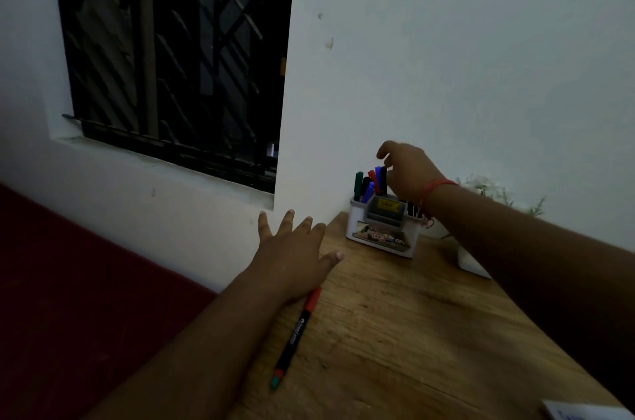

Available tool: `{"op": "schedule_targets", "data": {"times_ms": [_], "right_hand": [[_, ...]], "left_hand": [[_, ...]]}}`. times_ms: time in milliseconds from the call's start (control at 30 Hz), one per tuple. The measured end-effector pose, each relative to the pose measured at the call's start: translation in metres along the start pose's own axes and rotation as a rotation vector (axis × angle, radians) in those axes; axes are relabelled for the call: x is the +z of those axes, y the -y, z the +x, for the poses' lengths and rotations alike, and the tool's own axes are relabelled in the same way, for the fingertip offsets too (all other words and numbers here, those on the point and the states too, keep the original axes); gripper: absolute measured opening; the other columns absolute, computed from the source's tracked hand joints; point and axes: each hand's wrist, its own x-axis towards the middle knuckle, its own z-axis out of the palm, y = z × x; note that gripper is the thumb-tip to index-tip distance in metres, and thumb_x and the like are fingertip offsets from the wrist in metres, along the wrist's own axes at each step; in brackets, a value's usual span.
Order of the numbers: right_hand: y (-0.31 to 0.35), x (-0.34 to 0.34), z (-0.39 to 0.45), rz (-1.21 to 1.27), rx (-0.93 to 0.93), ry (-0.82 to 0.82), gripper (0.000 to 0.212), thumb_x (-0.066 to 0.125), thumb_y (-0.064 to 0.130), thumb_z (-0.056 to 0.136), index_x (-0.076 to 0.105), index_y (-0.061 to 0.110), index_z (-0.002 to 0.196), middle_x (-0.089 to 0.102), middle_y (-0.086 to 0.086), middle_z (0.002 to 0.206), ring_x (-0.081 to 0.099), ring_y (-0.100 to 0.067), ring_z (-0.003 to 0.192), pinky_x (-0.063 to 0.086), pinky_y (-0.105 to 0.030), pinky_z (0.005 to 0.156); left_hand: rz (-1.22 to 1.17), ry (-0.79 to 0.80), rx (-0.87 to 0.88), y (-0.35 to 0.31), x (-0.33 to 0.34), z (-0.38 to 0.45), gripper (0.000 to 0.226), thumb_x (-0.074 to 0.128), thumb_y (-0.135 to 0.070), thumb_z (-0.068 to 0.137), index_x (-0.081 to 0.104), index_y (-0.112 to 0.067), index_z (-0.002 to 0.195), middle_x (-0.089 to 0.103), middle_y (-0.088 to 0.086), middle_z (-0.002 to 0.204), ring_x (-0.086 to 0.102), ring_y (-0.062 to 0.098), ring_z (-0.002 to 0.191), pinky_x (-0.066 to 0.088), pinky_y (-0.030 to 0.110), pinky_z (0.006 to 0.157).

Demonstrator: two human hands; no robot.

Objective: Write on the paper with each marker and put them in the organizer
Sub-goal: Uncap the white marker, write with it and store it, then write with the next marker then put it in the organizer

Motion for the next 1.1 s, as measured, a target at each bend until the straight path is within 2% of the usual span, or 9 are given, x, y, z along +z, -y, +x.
{"op": "schedule_targets", "data": {"times_ms": [67,133,200,267,367,467,700,900,1100], "right_hand": [[-0.004,-0.005,-0.009,0.008,-0.007,-0.083,0.041,0.057,-0.007,0.087,0.058,0.009,0.125,0.062,-0.013,0.121,0.060,-0.028,0.110,0.052,-0.038,0.095],[-0.006,-0.010,-0.022,0.018,-0.037,-0.139,0.039,0.054,-0.007,0.087,0.059,0.009,0.121,0.063,-0.012,0.119,0.061,-0.028,0.106,0.052,-0.040,0.091],[-0.008,-0.013,-0.038,0.022,-0.087,-0.157,0.033,0.054,-0.002,0.088,0.060,0.010,0.118,0.063,-0.010,0.115,0.061,-0.026,0.100,0.053,-0.041,0.087],[-0.009,-0.014,-0.058,0.023,-0.130,-0.130,0.027,0.056,0.003,0.090,0.060,0.012,0.115,0.063,-0.007,0.111,0.061,-0.024,0.095,0.054,-0.042,0.084],[-0.012,-0.013,-0.089,0.012,-0.180,-0.054,0.023,0.056,0.007,0.091,0.059,0.014,0.113,0.061,-0.005,0.109,0.060,-0.023,0.091,0.054,-0.042,0.080],[-0.017,-0.014,-0.120,0.000,-0.233,0.014,0.018,0.059,0.015,0.095,0.057,0.019,0.112,0.061,0.001,0.109,0.055,-0.008,0.081,0.048,-0.023,0.068],[-0.036,-0.035,-0.197,0.004,-0.255,0.187,0.023,0.059,0.032,0.096,0.049,0.040,0.115,0.053,0.022,0.106,0.056,0.004,0.083,0.041,-0.009,0.064],[-0.076,-0.074,-0.261,0.052,-0.181,0.239,0.026,0.063,0.036,0.093,0.046,0.054,0.103,0.053,0.032,0.104,0.059,0.006,0.089,0.051,-0.015,0.068],[-0.126,-0.106,-0.304,0.036,-0.119,0.244,0.028,0.061,0.035,0.093,0.048,0.054,0.107,0.043,0.040,0.120,0.056,0.011,0.100,0.052,-0.014,0.069]], "left_hand": [[-0.023,-0.035,-0.001,0.000,-0.005,-0.002,0.065,0.027,-0.071,0.093,0.043,-0.030,0.141,0.042,-0.002,0.151,0.025,0.024,0.146,-0.010,0.065,0.114],[-0.031,-0.056,0.015,0.001,-0.009,-0.005,0.047,0.035,-0.068,0.092,0.056,-0.030,0.110,0.058,-0.004,0.121,0.045,0.021,0.126,0.001,0.063,0.116],[-0.040,-0.044,0.046,0.002,-0.011,-0.009,0.037,0.040,-0.065,0.090,0.049,-0.030,0.087,0.055,-0.007,0.090,0.055,0.018,0.101,0.026,0.054,0.109],[-0.037,0.003,0.073,0.000,-0.012,-0.014,0.037,0.044,-0.063,0.090,0.048,-0.028,0.079,0.048,-0.009,0.077,0.056,0.016,0.083,0.040,0.038,0.084],[-0.006,0.091,0.097,-0.002,-0.010,-0.017,0.034,0.048,-0.057,0.088,0.051,-0.025,0.078,0.049,-0.006,0.077,0.050,0.014,0.072,0.035,0.030,0.062],[-0.021,0.134,0.098,-0.007,-0.010,-0.018,0.029,0.052,-0.047,0.088,0.058,-0.019,0.083,0.054,-0.002,0.081,0.054,0.016,0.075,0.037,0.029,0.060],[-0.167,0.106,0.075,-0.017,-0.013,-0.018,0.018,0.052,-0.034,0.093,0.059,-0.021,0.084,0.060,-0.002,0.084,0.058,0.014,0.077,0.046,0.029,0.064],[-0.277,0.092,0.044,-0.033,-0.011,-0.014,0.029,0.044,-0.032,0.102,0.067,-0.016,0.095,0.066,0.002,0.092,0.060,0.015,0.081,0.049,0.031,0.073],[-0.645,-0.008,-0.031,-0.073,-0.026,-0.011,0.032,0.038,-0.029,0.106,0.064,-0.013,0.095,0.064,0.004,0.085,0.060,0.015,0.073,0.048,0.028,0.061]]}}
